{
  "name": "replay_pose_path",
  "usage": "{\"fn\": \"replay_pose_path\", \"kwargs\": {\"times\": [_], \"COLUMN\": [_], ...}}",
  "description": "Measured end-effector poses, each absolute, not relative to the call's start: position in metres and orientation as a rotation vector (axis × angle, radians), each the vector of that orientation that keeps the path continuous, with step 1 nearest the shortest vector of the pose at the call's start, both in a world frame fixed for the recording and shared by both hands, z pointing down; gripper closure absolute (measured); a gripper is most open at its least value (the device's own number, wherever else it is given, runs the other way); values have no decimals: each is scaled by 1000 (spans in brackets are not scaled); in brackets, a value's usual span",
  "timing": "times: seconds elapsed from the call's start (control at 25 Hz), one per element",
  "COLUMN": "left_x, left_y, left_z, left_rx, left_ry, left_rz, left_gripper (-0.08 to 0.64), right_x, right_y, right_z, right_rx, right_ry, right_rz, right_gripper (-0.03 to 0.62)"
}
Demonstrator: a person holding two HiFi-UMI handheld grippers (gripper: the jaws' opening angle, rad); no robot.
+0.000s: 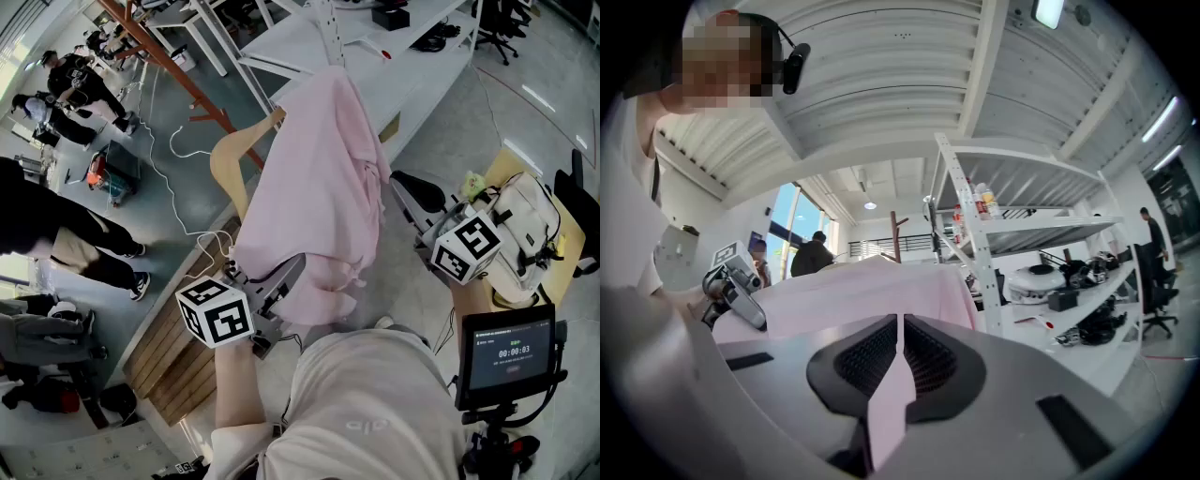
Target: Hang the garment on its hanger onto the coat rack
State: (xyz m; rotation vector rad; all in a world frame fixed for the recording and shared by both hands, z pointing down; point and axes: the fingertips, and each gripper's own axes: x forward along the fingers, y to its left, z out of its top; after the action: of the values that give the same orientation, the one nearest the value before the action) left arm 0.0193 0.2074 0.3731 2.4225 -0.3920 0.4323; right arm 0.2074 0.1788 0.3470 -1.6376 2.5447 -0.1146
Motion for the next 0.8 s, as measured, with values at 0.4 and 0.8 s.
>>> {"fn": "replay_pose_path", "kwargs": {"times": [0.4,0.8], "left_x": [-46,-116], "left_y": [157,49], "left_z": [389,406], "left_rx": [2414,2434], "left_ry": [-447,-449], "left_rz": [479,539], "left_gripper": [526,526], "right_x": [119,-31], "right_y": [54,-124], "right_z": [297,318], "right_rx": [-1340,-917], "right_ry": [2875,3456], "right_rz": [320,1012], "right_gripper": [569,407]}}
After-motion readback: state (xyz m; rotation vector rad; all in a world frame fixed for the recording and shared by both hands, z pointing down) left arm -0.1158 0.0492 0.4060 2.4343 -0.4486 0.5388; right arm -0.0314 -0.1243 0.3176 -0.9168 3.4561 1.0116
